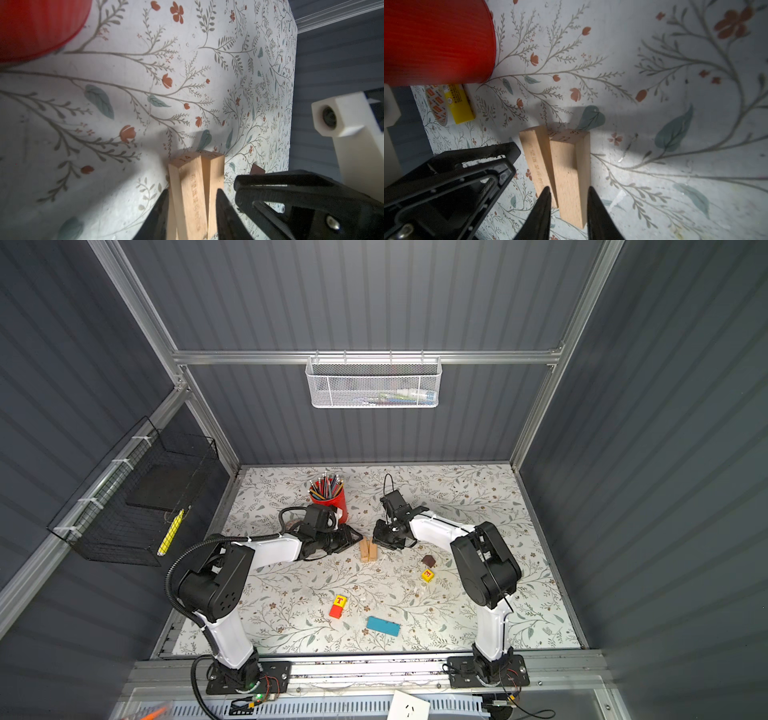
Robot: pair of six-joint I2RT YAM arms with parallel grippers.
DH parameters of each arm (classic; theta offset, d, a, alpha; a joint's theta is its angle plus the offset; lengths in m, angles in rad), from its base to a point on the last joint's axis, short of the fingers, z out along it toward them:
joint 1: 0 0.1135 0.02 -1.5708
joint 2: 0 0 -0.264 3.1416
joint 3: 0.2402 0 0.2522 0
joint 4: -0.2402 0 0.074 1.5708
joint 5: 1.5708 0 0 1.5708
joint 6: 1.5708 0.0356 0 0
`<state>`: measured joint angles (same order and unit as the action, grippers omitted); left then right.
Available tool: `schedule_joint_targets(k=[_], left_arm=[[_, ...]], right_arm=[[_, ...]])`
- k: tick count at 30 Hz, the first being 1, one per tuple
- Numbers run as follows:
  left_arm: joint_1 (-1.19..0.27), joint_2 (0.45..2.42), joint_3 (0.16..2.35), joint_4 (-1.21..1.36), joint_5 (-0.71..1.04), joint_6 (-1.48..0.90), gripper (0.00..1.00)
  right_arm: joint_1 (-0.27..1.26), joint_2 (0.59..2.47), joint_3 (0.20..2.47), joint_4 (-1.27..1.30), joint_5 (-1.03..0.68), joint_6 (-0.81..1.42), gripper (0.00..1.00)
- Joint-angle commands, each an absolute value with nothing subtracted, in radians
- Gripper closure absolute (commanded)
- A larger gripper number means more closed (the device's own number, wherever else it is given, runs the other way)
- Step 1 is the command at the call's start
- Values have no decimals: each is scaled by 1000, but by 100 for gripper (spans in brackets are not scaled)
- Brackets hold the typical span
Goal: Build the wood block tower
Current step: 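Close both grippers on the wooden blocks from opposite sides, then hold the wooden blocks squeezed together between both grippers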
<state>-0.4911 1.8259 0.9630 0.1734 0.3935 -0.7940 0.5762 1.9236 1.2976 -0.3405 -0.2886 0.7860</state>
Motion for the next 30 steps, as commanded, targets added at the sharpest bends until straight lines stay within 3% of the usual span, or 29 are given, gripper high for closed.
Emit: schedule_joint_targets(k=[1, 30], left_arm=[[-507, 1849, 991, 155, 385, -765, 64], [-525, 1907, 1043, 104, 350, -733, 74]], right_arm=[[572, 1953, 1295, -341, -295, 794, 70], [569, 1981, 1297, -330, -325, 831, 80]])
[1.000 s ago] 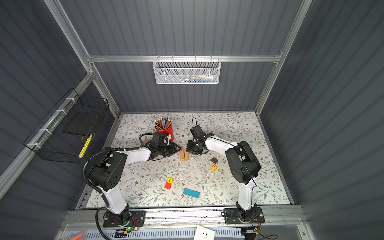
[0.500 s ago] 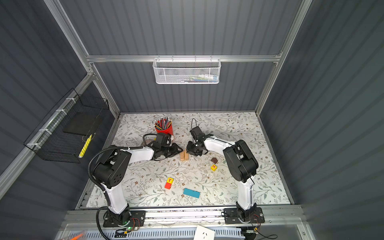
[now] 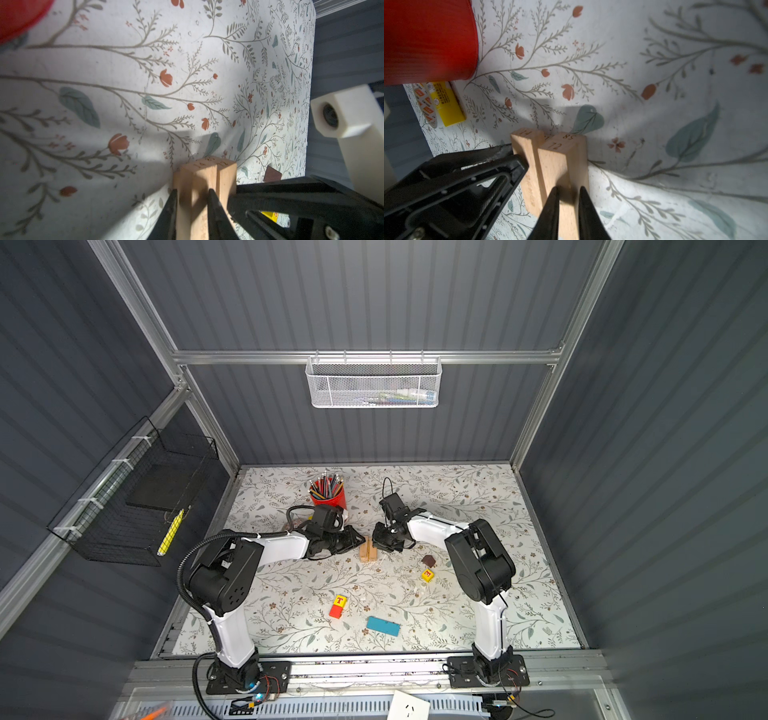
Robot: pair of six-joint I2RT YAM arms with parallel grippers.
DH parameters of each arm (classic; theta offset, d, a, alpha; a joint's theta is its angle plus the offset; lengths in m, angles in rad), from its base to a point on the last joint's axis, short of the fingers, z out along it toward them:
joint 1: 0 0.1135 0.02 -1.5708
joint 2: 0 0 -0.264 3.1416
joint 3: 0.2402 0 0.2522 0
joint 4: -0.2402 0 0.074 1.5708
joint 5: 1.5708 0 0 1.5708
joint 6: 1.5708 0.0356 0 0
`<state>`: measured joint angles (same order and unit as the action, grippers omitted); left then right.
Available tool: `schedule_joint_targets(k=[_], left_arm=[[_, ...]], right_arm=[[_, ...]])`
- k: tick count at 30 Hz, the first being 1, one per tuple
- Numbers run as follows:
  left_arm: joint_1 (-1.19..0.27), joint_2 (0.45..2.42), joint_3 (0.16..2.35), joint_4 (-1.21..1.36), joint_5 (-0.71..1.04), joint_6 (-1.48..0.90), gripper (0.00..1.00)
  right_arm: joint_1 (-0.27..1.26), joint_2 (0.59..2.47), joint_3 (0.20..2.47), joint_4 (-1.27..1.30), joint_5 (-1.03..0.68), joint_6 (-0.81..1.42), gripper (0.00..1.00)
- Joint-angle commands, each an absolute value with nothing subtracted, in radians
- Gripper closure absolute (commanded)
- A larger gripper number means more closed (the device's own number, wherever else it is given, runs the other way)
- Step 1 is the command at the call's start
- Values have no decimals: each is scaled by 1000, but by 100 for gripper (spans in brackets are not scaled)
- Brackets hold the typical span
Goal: Build the wood block tower
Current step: 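Hold the wooden blocks squeezed together between both grippers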
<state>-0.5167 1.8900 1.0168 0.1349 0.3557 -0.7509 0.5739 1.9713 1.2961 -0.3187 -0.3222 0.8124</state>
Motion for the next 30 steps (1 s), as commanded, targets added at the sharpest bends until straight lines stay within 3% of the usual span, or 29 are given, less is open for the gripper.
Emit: schedule_joint_targets(k=[1, 18, 27, 30], left_arm=[[-527, 1902, 1039, 111, 351, -737, 74], [-543, 1870, 1039, 70, 337, -736, 75], [-543, 1845, 1034, 50, 303, -744, 69], [-543, 1838, 1014, 81, 322, -756, 72]], right_arm=[[569, 1979, 1296, -329, -325, 833, 80], [574, 1925, 1266, -306, -359, 862, 78], [573, 1896, 1244, -334, -345, 856, 73], [574, 1892, 1227, -326, -356, 860, 74]])
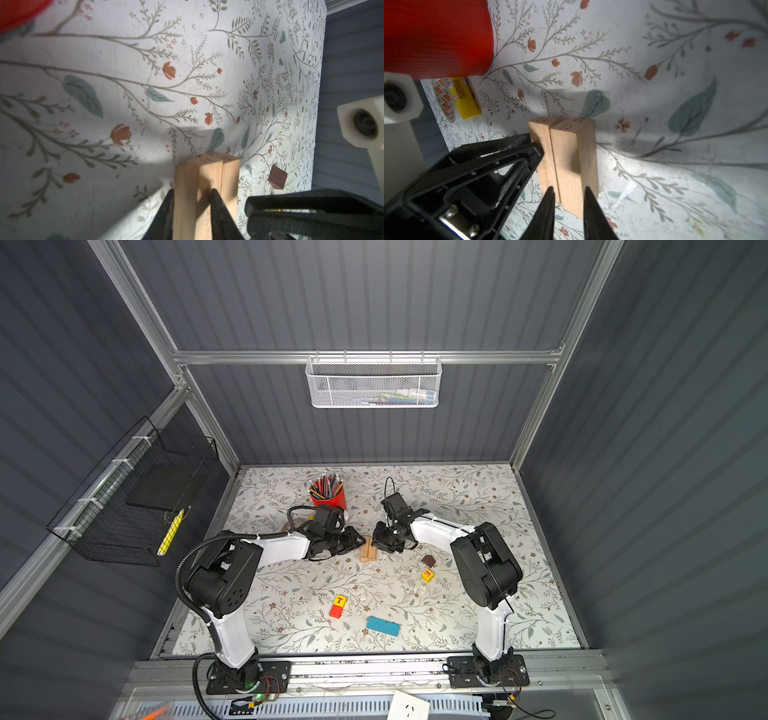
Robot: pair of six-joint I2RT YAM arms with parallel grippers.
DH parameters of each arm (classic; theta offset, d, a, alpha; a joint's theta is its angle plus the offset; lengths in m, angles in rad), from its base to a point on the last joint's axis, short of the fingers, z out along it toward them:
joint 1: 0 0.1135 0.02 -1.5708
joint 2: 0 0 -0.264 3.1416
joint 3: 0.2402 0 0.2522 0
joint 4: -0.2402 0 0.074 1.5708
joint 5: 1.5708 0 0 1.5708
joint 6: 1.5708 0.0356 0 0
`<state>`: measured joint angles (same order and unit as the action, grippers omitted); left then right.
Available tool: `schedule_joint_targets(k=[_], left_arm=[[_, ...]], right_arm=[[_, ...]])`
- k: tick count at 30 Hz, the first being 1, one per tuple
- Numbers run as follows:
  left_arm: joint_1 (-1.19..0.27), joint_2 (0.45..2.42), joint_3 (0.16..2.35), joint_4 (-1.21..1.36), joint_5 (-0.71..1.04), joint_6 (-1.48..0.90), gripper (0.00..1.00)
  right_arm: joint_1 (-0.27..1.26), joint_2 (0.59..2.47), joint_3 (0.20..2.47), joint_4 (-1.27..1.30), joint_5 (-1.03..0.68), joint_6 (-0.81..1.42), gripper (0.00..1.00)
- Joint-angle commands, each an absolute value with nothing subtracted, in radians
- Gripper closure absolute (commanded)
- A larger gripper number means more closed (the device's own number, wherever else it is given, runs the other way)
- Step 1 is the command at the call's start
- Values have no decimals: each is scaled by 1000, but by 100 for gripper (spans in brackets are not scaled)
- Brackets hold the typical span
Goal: Build the wood block tower
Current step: 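Hold the wooden blocks squeezed together between both grippers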
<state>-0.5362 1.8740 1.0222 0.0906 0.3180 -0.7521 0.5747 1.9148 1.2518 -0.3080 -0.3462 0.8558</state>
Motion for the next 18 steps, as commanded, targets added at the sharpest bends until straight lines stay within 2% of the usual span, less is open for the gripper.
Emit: schedule_joint_targets(k=[1, 18], left_arm=[[-543, 1838, 1008, 86, 322, -758, 72], [-546, 1823, 981, 76, 370, -758, 76]], right_arm=[[574, 1893, 1224, -326, -356, 861, 74], [577, 1898, 1203, -303, -370, 868, 78]])
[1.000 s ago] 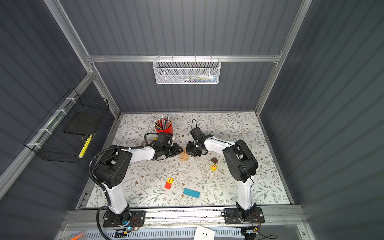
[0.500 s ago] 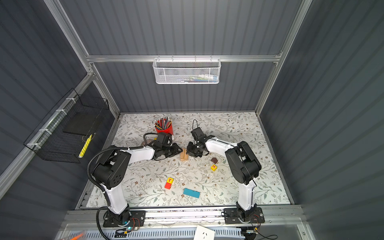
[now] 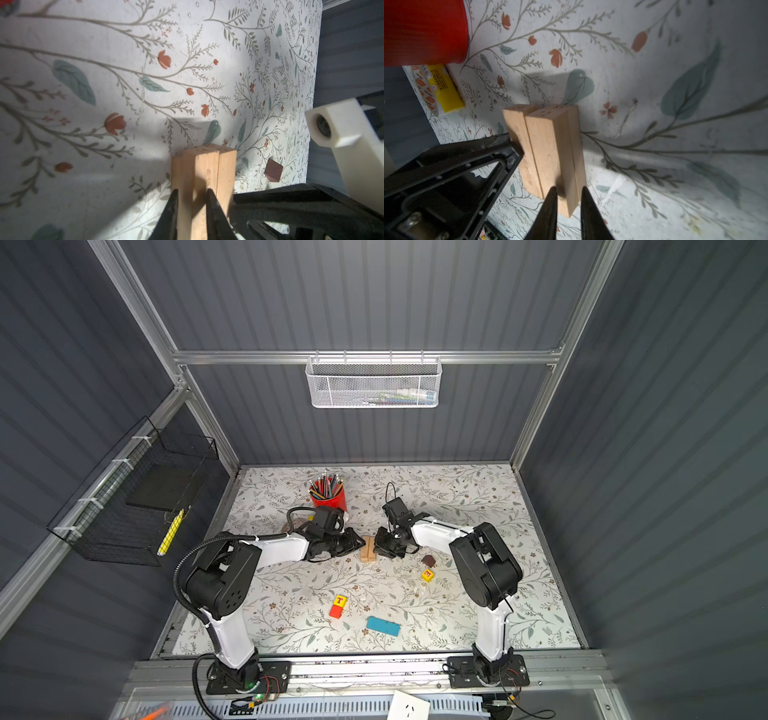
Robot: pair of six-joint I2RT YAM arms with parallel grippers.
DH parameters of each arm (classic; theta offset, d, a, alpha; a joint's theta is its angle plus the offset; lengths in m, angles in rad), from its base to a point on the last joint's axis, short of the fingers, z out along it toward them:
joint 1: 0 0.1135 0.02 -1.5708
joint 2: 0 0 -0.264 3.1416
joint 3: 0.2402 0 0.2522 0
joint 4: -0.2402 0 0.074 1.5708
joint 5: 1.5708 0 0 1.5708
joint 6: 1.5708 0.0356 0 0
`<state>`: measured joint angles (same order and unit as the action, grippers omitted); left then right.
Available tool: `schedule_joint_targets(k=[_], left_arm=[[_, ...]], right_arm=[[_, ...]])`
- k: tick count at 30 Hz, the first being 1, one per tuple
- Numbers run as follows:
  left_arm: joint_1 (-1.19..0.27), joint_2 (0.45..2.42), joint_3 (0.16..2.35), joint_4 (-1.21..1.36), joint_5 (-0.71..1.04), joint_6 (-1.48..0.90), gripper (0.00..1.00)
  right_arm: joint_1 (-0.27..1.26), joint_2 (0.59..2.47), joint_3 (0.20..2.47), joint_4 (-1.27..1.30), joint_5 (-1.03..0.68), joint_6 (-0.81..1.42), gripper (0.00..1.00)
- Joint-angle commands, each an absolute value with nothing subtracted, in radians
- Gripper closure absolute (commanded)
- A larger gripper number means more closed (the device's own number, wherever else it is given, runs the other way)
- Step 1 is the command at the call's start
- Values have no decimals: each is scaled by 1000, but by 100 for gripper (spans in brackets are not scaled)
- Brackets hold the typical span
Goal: Build the wood block tower
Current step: 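Hold the wooden blocks squeezed together between both grippers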
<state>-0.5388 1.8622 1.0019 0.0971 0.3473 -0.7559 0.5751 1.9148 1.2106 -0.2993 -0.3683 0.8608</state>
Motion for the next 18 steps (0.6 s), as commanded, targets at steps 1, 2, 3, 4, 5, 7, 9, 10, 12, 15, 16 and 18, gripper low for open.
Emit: schedule_joint_targets(k=[1, 2, 3, 4, 5, 7, 9, 10, 12, 15, 16, 18], left_arm=[[-547, 1820, 980, 76, 373, -758, 76], [-548, 1819, 978, 77, 374, -758, 76], [-549, 1818, 977, 73, 373, -758, 76], [-551, 1818, 976, 70, 372, -756, 76], [-551, 1817, 976, 63, 370, -755, 76], [-552, 1816, 974, 56, 368, -752, 77], [-552, 1815, 971, 51, 367, -750, 77], [-554, 1814, 972, 46, 367, -749, 77], [-556, 1814, 970, 40, 372, -750, 77], [-560, 1806, 970, 16, 351, -739, 78], [-560, 1803, 974, 0, 339, -730, 78], [-560, 1795, 976, -13, 337, -718, 78]], right_arm=[[578, 1898, 1203, -302, -372, 866, 78], [577, 1900, 1203, -302, -373, 867, 79], [578, 1902, 1204, -303, -373, 868, 79], [578, 1900, 1203, -303, -371, 868, 80], [578, 1899, 1201, -300, -369, 868, 80], [578, 1899, 1201, -302, -370, 868, 81], [579, 1901, 1201, -299, -371, 868, 81], [578, 1901, 1201, -299, -371, 868, 81], [578, 1896, 1200, -302, -370, 868, 81], [581, 1891, 1201, -305, -363, 865, 81], [580, 1891, 1201, -304, -362, 865, 81], [581, 1892, 1203, -304, -363, 866, 81]])
